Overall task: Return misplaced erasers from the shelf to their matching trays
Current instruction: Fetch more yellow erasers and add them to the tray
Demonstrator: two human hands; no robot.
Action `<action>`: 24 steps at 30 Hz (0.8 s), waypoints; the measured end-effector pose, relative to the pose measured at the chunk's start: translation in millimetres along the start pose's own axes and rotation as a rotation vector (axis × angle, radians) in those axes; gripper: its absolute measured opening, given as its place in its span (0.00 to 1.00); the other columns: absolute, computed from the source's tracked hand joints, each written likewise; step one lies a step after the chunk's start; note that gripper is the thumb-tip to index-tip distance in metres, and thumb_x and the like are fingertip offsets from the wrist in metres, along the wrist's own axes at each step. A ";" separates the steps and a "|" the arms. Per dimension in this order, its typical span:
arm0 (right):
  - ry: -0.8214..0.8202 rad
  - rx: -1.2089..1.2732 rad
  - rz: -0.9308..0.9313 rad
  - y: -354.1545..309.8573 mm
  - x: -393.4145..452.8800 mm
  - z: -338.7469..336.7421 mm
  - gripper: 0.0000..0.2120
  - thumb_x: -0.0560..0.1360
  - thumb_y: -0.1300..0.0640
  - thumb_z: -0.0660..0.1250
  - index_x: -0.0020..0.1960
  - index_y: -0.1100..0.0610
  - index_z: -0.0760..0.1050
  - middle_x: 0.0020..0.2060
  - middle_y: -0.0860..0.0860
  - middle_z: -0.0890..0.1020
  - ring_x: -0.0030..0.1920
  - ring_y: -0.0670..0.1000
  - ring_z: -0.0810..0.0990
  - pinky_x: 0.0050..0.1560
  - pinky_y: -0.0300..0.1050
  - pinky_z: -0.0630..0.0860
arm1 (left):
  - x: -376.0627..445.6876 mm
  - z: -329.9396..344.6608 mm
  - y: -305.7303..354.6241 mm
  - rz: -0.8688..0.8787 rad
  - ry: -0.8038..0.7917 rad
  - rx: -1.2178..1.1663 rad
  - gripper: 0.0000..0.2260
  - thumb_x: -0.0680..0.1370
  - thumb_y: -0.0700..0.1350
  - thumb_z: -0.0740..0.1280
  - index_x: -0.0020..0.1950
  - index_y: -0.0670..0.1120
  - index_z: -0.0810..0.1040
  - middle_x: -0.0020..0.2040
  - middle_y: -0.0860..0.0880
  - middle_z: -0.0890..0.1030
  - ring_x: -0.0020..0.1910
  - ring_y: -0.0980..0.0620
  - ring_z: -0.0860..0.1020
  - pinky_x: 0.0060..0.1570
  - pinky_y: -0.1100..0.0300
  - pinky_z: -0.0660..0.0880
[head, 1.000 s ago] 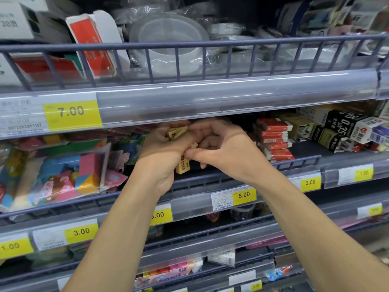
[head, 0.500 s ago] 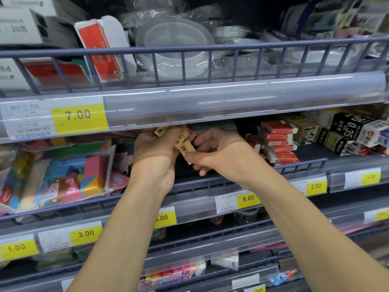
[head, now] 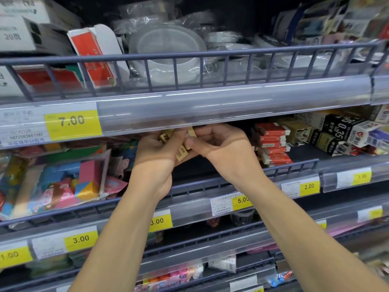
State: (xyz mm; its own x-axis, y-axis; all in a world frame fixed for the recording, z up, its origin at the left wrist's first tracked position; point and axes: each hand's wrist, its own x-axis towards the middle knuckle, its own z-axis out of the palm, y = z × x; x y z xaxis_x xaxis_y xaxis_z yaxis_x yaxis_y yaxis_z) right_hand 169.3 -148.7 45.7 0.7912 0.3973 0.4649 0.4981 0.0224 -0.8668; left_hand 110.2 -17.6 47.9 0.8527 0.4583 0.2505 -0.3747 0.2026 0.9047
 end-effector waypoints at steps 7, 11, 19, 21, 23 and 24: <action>-0.124 -0.151 -0.066 -10.8 -8.4 -12.6 0.03 0.74 0.57 0.75 0.48 0.52 0.85 0.40 0.44 0.85 0.41 0.42 0.81 0.44 0.35 0.75 | 0.2 -0.8 6.1 -0.132 0.004 0.127 0.05 0.71 0.45 0.80 0.37 0.53 0.88 0.38 0.50 0.88 0.36 0.55 0.86 0.30 0.64 0.79; -0.089 -0.232 0.053 -25.1 -0.9 -46.3 0.09 0.77 0.61 0.72 0.57 0.56 0.84 0.45 0.49 0.86 0.42 0.41 0.82 0.47 0.30 0.74 | -1.9 2.2 5.4 -0.145 0.025 0.105 0.07 0.72 0.38 0.79 0.42 0.49 0.85 0.35 0.53 0.86 0.35 0.57 0.85 0.30 0.62 0.80; -0.505 -1.162 0.345 -41.2 25.9 -85.8 0.15 0.79 0.56 0.66 0.64 0.46 0.79 0.60 0.47 0.82 0.56 0.52 0.80 0.51 0.37 0.73 | -3.4 4.8 4.9 -0.153 -0.008 0.056 0.09 0.71 0.31 0.77 0.43 0.44 0.85 0.37 0.50 0.85 0.39 0.51 0.86 0.38 0.51 0.85; -0.547 -1.255 0.320 -36.8 25.1 -83.5 0.15 0.78 0.54 0.67 0.64 0.45 0.79 0.60 0.48 0.81 0.56 0.54 0.80 0.52 0.40 0.74 | -3.4 5.1 4.3 -0.148 -0.017 0.066 0.09 0.71 0.31 0.78 0.43 0.44 0.85 0.36 0.51 0.85 0.39 0.52 0.86 0.37 0.53 0.85; -0.515 -1.303 0.289 -28.4 26.9 -79.6 0.17 0.79 0.50 0.67 0.67 0.46 0.76 0.61 0.51 0.79 0.57 0.56 0.78 0.52 0.43 0.74 | -3.0 5.3 4.0 -0.147 -0.020 0.074 0.09 0.71 0.31 0.78 0.43 0.45 0.84 0.36 0.52 0.85 0.38 0.53 0.86 0.36 0.54 0.84; -0.482 -1.321 0.285 -23.9 29.1 -76.9 0.18 0.79 0.48 0.67 0.68 0.47 0.75 0.62 0.53 0.78 0.59 0.57 0.77 0.51 0.44 0.74 | -3.0 5.7 4.2 -0.150 -0.019 0.074 0.09 0.71 0.31 0.78 0.43 0.45 0.84 0.37 0.51 0.85 0.37 0.53 0.86 0.36 0.54 0.84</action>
State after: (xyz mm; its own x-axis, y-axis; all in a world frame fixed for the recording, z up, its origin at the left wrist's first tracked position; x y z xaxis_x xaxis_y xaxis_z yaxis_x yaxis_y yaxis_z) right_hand 207.6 -208.2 93.8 0.8561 0.5159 -0.0303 0.5163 -0.8564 0.0056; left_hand 108.2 -23.0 52.9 0.9041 0.4111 0.1163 -0.2154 0.2034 0.9551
